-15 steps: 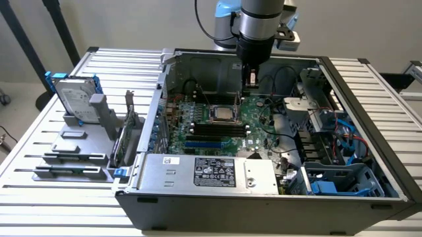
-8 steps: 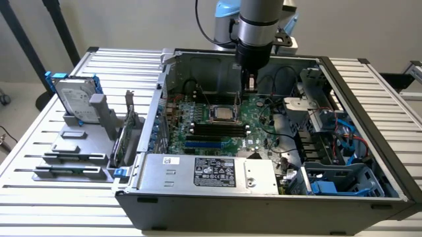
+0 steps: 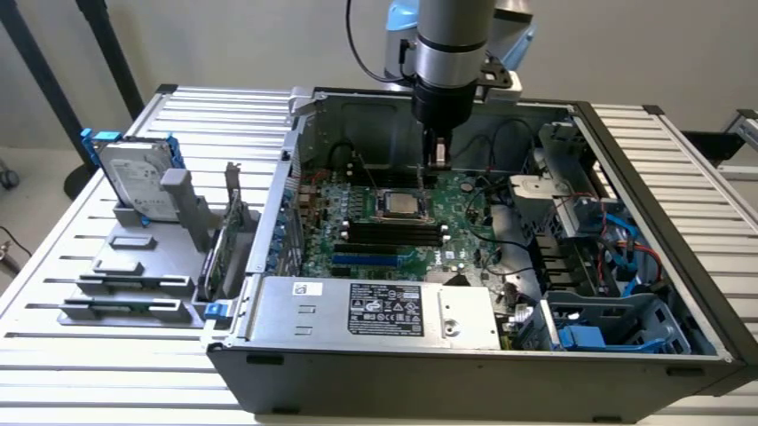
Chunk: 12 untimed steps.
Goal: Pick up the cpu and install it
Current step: 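Close the cpu cover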
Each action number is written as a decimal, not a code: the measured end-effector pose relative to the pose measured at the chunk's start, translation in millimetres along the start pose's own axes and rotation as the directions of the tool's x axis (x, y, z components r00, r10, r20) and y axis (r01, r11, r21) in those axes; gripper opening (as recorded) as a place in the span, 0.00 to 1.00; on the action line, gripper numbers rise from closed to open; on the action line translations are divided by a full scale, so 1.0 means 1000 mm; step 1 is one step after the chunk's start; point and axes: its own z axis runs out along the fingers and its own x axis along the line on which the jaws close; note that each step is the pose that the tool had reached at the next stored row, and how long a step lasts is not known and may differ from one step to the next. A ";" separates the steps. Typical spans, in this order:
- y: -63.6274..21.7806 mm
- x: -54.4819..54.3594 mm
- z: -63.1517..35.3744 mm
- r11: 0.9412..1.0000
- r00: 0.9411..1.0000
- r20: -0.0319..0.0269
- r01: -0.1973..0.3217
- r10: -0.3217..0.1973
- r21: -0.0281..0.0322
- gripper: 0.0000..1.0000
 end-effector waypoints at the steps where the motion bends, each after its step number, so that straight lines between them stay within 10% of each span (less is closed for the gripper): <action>1: -0.0023 0.000 -0.0001 1.000 1.000 0.000 0.000 0.000 0.000 0.11; 12: -0.0302 -0.001 0.0006 1.000 1.000 -0.001 0.000 0.000 0.001 0.11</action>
